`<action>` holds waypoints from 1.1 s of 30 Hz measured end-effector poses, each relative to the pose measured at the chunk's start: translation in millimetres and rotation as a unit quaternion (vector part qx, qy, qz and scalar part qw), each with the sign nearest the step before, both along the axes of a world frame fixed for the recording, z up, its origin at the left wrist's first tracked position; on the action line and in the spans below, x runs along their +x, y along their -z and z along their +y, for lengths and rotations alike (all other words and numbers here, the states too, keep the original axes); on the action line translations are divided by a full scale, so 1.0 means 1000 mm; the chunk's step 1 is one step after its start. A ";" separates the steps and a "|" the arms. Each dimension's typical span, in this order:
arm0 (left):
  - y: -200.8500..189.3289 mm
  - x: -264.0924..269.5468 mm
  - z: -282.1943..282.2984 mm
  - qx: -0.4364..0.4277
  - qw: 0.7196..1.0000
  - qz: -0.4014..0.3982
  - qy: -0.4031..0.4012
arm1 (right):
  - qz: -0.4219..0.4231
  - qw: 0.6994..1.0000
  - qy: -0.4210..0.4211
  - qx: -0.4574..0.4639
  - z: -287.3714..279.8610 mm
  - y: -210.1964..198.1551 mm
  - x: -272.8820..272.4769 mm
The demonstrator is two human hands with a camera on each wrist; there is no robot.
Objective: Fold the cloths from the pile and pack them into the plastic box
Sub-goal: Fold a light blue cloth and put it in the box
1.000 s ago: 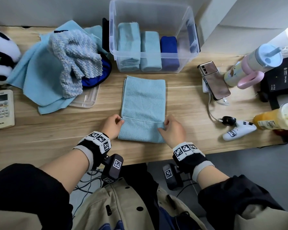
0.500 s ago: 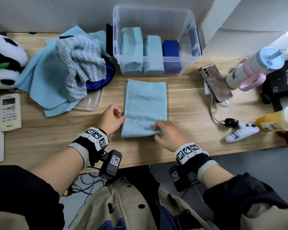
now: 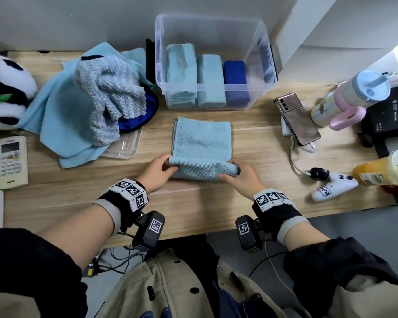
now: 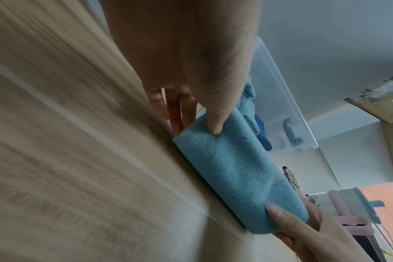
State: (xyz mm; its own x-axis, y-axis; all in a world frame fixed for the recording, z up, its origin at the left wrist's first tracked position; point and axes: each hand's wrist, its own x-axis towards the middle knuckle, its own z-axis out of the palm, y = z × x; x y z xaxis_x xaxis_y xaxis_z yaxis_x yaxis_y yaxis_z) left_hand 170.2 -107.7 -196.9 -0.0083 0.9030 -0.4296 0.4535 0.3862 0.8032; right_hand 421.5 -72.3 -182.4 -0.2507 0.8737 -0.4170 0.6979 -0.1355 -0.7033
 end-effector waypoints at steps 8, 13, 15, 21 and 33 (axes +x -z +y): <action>0.007 0.003 0.010 -0.014 0.998 0.055 -0.028 | -0.032 0.998 0.045 0.005 0.006 0.019 -0.009; 0.007 0.006 0.020 -0.015 0.991 0.127 -0.026 | -0.104 0.993 0.058 0.004 0.013 0.024 -0.018; 0.010 0.007 0.022 -0.028 0.989 0.141 -0.026 | -0.133 0.989 0.063 0.000 0.015 0.026 -0.020; 0.014 0.008 0.030 -0.060 0.985 0.158 -0.043 | -0.185 0.976 0.108 0.028 0.014 0.023 -0.028; 0.006 -0.003 0.033 -0.164 0.985 0.039 -0.047 | -0.185 0.922 -0.277 0.197 -0.006 0.015 -0.043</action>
State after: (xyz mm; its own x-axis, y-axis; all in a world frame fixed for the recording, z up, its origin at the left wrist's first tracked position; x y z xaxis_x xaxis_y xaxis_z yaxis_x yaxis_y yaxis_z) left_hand 167.4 -74.5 -202.9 -0.1291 0.7099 -0.6924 0.4586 0.6618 0.5930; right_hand 378.9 -78.3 -197.4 -0.6083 0.7560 -0.2418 0.7853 0.5291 -0.3215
